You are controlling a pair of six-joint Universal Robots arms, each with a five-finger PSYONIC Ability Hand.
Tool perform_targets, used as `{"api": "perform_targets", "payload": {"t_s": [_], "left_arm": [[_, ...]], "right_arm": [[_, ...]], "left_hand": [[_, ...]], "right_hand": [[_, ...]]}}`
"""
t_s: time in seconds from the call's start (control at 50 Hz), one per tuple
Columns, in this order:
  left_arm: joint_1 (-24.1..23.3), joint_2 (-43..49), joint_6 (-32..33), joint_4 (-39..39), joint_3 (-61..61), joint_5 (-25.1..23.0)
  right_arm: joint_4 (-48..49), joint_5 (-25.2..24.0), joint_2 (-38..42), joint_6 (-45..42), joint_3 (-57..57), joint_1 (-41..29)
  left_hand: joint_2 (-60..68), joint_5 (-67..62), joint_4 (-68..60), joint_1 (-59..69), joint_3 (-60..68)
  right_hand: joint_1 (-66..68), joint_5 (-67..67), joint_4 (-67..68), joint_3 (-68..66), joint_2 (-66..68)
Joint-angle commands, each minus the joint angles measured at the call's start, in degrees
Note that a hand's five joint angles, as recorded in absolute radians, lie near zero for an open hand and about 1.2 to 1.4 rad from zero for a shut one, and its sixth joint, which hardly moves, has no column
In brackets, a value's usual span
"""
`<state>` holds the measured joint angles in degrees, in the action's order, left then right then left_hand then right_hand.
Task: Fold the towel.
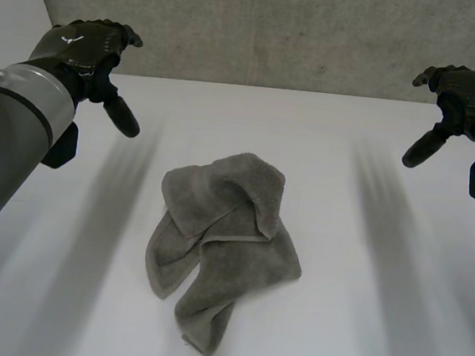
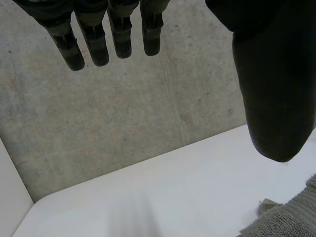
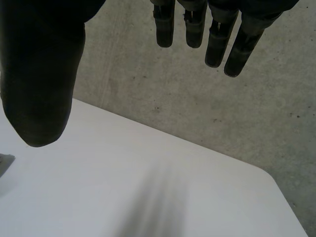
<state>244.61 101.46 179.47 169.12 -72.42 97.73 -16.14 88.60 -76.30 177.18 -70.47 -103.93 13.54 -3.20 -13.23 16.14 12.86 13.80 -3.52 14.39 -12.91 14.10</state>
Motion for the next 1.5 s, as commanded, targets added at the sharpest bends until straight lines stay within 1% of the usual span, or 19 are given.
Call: {"api": "perform_targets", "payload": {"t_s": [0.02,0.12,0.26,0.42,0.66,0.7,0.72,0.74,0.76,0.8,0.88,1.0,1.04,1.18,1.24,1.28,1.42,1.46,1.5], "left_arm": [[0.0,0.0,0.3,0.1,-0.8,-0.3],[-0.9,0.0,1.1,0.7,-2.0,-1.9],[-0.8,2.5,8.2,3.7,-4.9,-16.0],[-1.2,10.6,16.3,7.0,-2.9,-20.0],[-3.2,21.2,23.9,7.3,0.9,-20.2],[-3.5,22.1,24.4,7.3,0.9,-20.1],[-3.7,22.8,24.6,7.3,0.9,-20.0],[-4.0,23.4,24.5,7.3,0.9,-19.6],[-4.0,23.4,24.5,7.3,0.9,-19.6],[-4.4,23.7,24.5,6.8,0.8,-19.2],[-4.3,22.9,24.1,5.9,-0.1,-18.1],[-2.4,15.3,20.8,4.5,-1.9,-12.7],[-0.1,10.4,14.3,4.4,-2.7,-9.3],[0.6,2.7,1.8,4.5,-7.9,-9.0],[0.1,1.8,0.4,4.6,-12.5,-9.0],[-0.3,2.0,0.4,4.7,-14.9,-9.0],[-3.7,10.0,0.6,5.7,-18.6,-8.6],[-3.9,13.0,1.1,5.5,-17.8,-8.5],[-3.7,13.8,1.4,5.7,-17.1,-8.2]], "right_arm": [[-0.1,-0.4,0.0,0.1,-0.1,0.0],[-4.3,-4.6,-0.1,-1.1,-1.6,-1.1],[-10.3,-14.0,3.6,-3.3,-10.1,-2.1],[4.7,-10.4,10.4,6.8,-15.2,-9.7],[8.6,-7.2,23.0,21.0,-10.9,-18.3],[9.1,-3.3,25.7,22.6,-9.6,-20.1],[9.1,-3.3,25.8,22.6,-9.6,-20.1],[9.5,-0.9,26.5,23.0,-9.3,-20.6],[9.5,-0.9,26.6,23.0,-9.3,-20.6],[10.9,2.1,26.6,23.1,-9.0,-20.5],[13.4,0.7,25.4,22.1,-8.5,-20.1],[11.9,-9.2,18.6,10.5,2.2,-15.2],[10.1,-11.9,18.1,7.0,6.9,-13.4],[2.0,-22.6,21.5,1.7,27.2,-9.6],[0.7,-22.9,22.9,1.0,27.3,-9.2],[-3.0,-22.9,25.1,-3.2,25.1,-9.1],[-4.0,-19.0,26.2,-13.4,15.3,-9.2],[-2.9,-17.2,26.0,-13.8,13.0,-9.0],[-0.6,-15.1,23.6,-13.7,8.3,-8.4]], "left_hand": [[-3.3,3.0,3.2,-5.9,-2.9],[-3.5,3.1,3.2,-6.1,-2.9],[-3.3,3.0,3.2,-5.9,-2.9],[-3.3,3.0,3.2,-5.9,-2.9],[5.7,-6.1,3.2,3.1,-2.9],[12.3,-12.7,3.2,9.7,-2.9],[23.0,-23.3,3.2,20.4,-2.9],[39.2,-39.6,3.2,36.6,-2.9],[39.4,-39.7,3.2,36.8,-2.9],[66.4,-66.7,3.2,63.8,-2.9],[66.5,-66.8,3.2,63.9,-2.9],[66.5,-66.8,3.2,63.9,-2.9],[66.5,-66.8,3.2,63.9,-2.9],[66.5,-66.8,3.2,63.9,-2.9],[66.5,-66.8,3.2,63.9,-2.9],[66.5,-66.8,3.2,63.9,-2.9],[64.3,-64.6,3.2,61.7,-2.9],[35.2,-35.6,3.2,32.6,-2.9],[22.0,-22.4,3.2,19.4,-2.9]], "right_hand": [[-3.8,3.5,-4.4,2.9,-4.1],[-3.8,3.5,-4.4,2.9,-4.1],[-3.8,3.5,-4.4,2.9,-4.1],[-3.8,3.5,-4.4,2.9,-4.1],[-3.7,3.4,-4.4,2.9,-4.0],[3.5,-3.7,-4.4,2.9,3.2],[3.5,-3.8,-4.4,2.9,3.2],[17.3,-17.6,-4.4,2.9,17.0],[17.5,-17.8,-4.4,2.9,17.2],[60.6,-60.9,-4.4,2.9,60.3],[66.2,-66.5,-4.4,2.9,65.9],[66.2,-66.5,-4.4,2.9,65.9],[66.2,-66.5,-4.4,2.9,65.9],[64.6,-64.9,-4.4,2.9,64.3],[52.1,-52.4,-4.4,2.9,51.8],[1.1,-1.4,-4.4,2.9,0.8],[-3.8,3.5,-4.4,2.9,-4.1],[-3.8,3.5,-4.4,2.9,-4.1],[-3.8,3.5,-4.4,2.9,-4.1]]}}
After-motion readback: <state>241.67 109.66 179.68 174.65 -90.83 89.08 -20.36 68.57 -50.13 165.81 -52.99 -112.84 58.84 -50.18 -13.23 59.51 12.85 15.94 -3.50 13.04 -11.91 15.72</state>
